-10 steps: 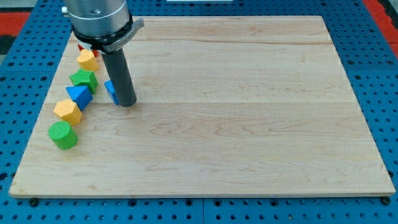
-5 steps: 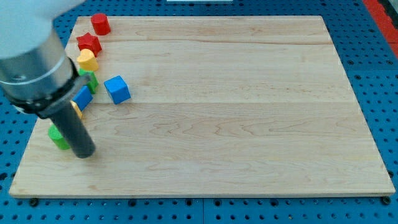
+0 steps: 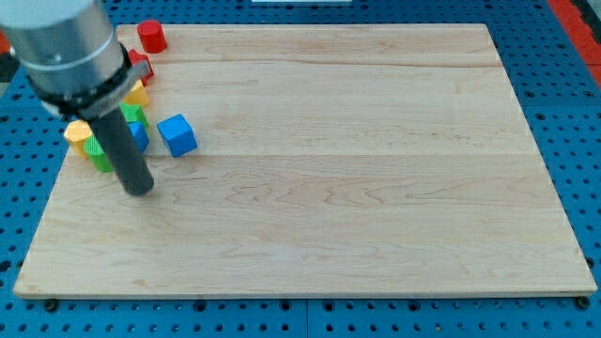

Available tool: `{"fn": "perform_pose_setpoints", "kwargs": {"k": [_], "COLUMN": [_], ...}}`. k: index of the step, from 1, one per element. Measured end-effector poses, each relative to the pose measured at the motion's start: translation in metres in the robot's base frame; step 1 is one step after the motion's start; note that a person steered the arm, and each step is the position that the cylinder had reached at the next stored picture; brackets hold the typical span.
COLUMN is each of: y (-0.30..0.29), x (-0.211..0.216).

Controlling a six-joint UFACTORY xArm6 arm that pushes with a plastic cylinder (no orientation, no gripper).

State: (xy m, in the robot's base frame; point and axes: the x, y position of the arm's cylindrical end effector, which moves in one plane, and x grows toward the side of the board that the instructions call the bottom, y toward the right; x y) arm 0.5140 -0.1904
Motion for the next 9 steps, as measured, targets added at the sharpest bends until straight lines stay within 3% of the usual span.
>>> {"fn": "perform_pose_setpoints", "kwargs": {"k": [1, 2, 3, 4, 5, 6, 8, 9], "y": [-0.111, -0.113, -0.093, -0.079, -0.047, 0.021, -0.107, -0.112], "x": [0.025, 0.015, -0.059, -0.100, -0.101, -0.101, -0.121, -0.106]}}
